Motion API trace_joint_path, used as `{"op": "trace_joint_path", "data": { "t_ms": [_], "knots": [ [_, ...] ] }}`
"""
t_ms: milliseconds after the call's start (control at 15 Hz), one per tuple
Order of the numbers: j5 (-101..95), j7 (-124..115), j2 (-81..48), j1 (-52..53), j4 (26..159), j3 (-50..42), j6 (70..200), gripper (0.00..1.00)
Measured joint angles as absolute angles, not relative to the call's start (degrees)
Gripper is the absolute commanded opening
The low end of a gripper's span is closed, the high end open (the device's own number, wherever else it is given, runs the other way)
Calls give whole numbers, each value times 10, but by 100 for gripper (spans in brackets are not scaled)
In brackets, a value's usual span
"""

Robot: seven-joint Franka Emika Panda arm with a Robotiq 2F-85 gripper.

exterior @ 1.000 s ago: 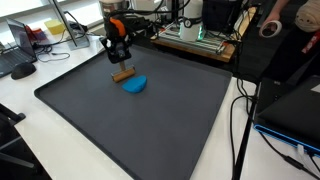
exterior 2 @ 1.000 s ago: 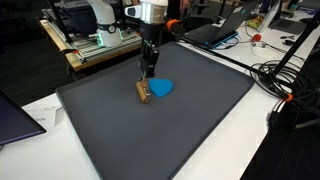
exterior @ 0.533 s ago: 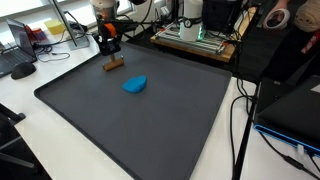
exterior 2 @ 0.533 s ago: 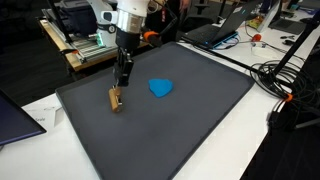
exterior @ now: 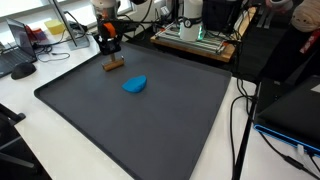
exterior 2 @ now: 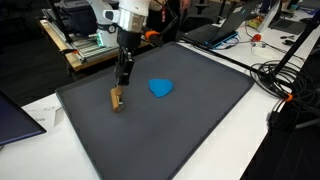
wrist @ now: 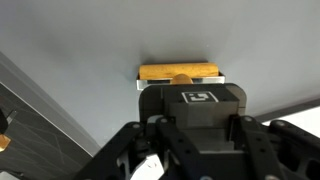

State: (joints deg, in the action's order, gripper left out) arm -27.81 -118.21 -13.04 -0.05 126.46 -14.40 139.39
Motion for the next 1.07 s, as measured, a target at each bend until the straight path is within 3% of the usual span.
{"op": "trace_joint_path", "data": {
  "t_ms": [400, 1067],
  "knots": [
    [-280, -1199, -85, 8, 1255, -131, 1366, 22],
    [-273, -1098, -6, 15, 1233, -25, 1296, 22]
  ]
}}
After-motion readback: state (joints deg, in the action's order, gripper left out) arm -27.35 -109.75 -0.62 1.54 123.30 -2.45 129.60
